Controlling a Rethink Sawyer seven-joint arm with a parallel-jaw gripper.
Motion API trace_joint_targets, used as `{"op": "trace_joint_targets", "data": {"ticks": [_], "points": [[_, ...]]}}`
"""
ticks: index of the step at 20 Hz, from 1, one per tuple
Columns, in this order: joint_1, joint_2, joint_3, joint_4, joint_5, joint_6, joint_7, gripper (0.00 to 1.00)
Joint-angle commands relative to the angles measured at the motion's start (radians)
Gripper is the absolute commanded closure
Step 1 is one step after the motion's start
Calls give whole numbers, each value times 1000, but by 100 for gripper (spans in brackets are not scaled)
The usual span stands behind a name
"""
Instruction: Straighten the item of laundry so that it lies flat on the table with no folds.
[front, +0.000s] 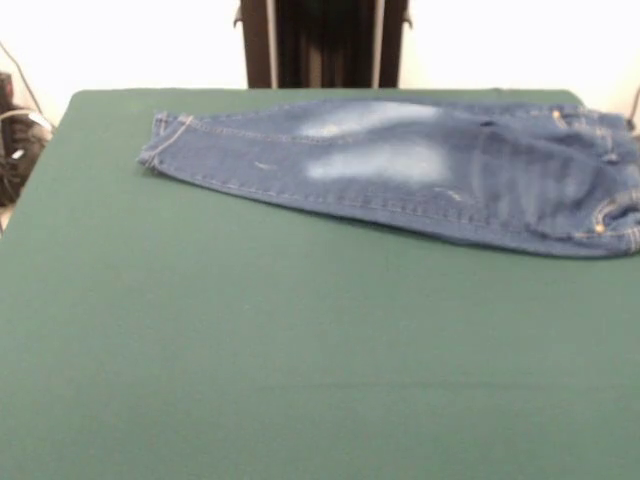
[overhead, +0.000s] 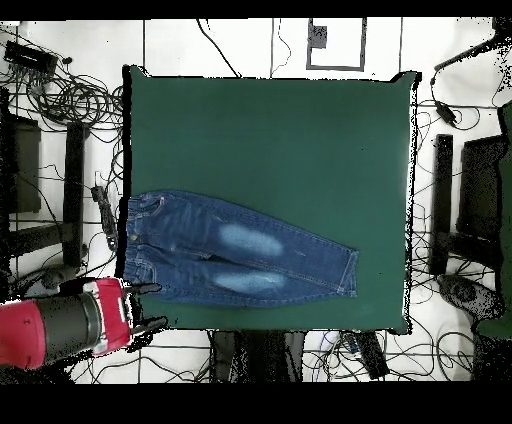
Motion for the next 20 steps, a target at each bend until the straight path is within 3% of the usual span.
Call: {"op": "trace_joint_targets", "data": {"ticks": [1, 4, 11, 14, 17, 20], "points": [[-2, 52, 42, -38, -15, 82, 266, 0], [7, 72, 37, -36, 42, 121, 365, 0], [-28, -51, 40, -24, 12, 139, 224, 0], [-46, -153, 54, 76, -27, 9, 109, 0], [-65, -249, 113, 204, 9, -96, 84, 0], [-96, -336, 161, 286, 51, -117, 74, 0]]}}
